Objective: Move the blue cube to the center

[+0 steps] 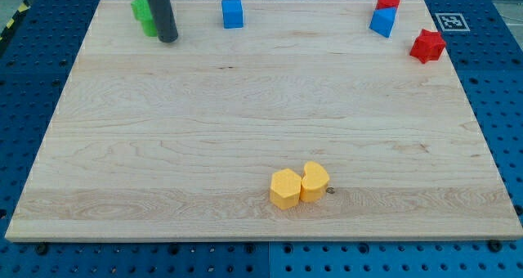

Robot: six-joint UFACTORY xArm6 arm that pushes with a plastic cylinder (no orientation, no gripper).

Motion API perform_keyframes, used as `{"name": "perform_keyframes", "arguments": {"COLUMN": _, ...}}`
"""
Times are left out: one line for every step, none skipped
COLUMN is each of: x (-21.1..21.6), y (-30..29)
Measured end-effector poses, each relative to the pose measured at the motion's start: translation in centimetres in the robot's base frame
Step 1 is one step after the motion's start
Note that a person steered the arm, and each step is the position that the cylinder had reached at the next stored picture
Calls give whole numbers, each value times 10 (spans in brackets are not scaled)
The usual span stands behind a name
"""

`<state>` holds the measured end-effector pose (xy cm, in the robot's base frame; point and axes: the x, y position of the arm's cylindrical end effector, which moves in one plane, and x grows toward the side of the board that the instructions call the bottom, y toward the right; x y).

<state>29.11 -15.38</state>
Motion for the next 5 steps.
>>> {"name": "perform_keyframes", "arguments": {"x": 0, "y": 22}}
{"name": "perform_keyframes", "arguments": {"x": -12, "y": 30}}
{"name": "perform_keyframes", "arguments": {"x": -34, "y": 30}}
{"name": "perform_keyframes", "arguments": {"x": -50, "y": 40}}
{"name": "perform_keyframes", "arguments": {"x": -65, "y": 62}}
